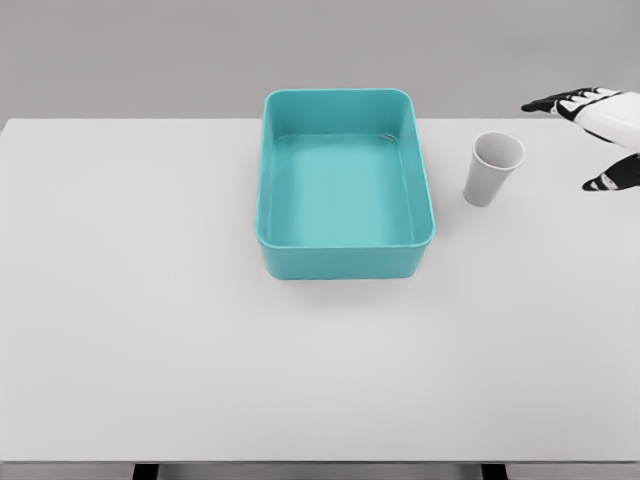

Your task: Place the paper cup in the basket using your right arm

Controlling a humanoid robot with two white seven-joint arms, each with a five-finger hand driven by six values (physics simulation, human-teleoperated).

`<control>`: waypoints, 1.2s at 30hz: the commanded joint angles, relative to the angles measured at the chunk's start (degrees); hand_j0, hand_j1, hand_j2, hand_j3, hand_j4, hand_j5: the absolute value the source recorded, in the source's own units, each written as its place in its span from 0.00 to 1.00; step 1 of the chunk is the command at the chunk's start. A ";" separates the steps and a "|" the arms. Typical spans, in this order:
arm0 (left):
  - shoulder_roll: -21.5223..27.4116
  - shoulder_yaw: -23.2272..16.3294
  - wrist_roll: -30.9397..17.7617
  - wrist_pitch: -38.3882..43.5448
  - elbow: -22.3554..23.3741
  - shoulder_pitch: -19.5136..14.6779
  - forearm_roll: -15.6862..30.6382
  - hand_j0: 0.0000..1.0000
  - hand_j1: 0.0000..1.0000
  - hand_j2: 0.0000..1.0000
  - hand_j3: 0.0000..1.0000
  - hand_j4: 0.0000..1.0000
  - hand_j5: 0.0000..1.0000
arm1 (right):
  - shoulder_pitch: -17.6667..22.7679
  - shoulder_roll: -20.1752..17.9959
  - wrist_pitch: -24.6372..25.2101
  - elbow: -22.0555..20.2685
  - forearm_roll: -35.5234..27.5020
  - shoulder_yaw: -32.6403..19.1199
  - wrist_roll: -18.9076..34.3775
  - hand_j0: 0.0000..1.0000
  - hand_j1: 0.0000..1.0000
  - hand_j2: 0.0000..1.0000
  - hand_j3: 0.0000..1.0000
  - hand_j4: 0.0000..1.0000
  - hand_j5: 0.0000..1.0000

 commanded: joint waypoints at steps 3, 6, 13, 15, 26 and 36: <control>0.01 0.01 0.00 0.00 0.00 0.00 -0.01 1.00 1.00 1.00 1.00 1.00 1.00 | -0.09 0.10 2.22 -0.08 -0.19 0.44 0.11 1.00 1.00 1.00 1.00 1.00 1.00; 0.01 0.01 0.00 0.00 0.00 0.00 -0.01 1.00 1.00 1.00 1.00 1.00 1.00 | 0.00 -0.25 1.52 -0.17 -3.16 0.35 1.51 1.00 1.00 1.00 1.00 1.00 1.00; 0.01 0.01 0.00 0.00 0.00 0.00 -0.01 1.00 1.00 1.00 1.00 1.00 1.00 | -1.67 1.07 2.14 17.59 -33.68 -0.53 12.96 1.00 1.00 1.00 1.00 1.00 1.00; 0.01 0.01 0.00 0.00 0.00 0.00 -0.01 1.00 1.00 1.00 1.00 1.00 1.00 | -1.84 2.03 2.49 21.53 -34.29 -0.09 12.96 1.00 1.00 1.00 1.00 1.00 1.00; 0.01 0.01 0.00 0.00 0.00 0.00 -0.01 1.00 1.00 1.00 1.00 1.00 1.00 | -7.21 17.50 1.79 40.79 -30.69 2.02 12.96 1.00 1.00 1.00 1.00 1.00 1.00; 0.01 0.01 0.00 0.00 0.00 0.00 -0.01 1.00 1.00 1.00 1.00 1.00 1.00 | -9.23 21.46 1.52 41.85 -30.60 3.16 12.96 1.00 1.00 1.00 1.00 1.00 1.00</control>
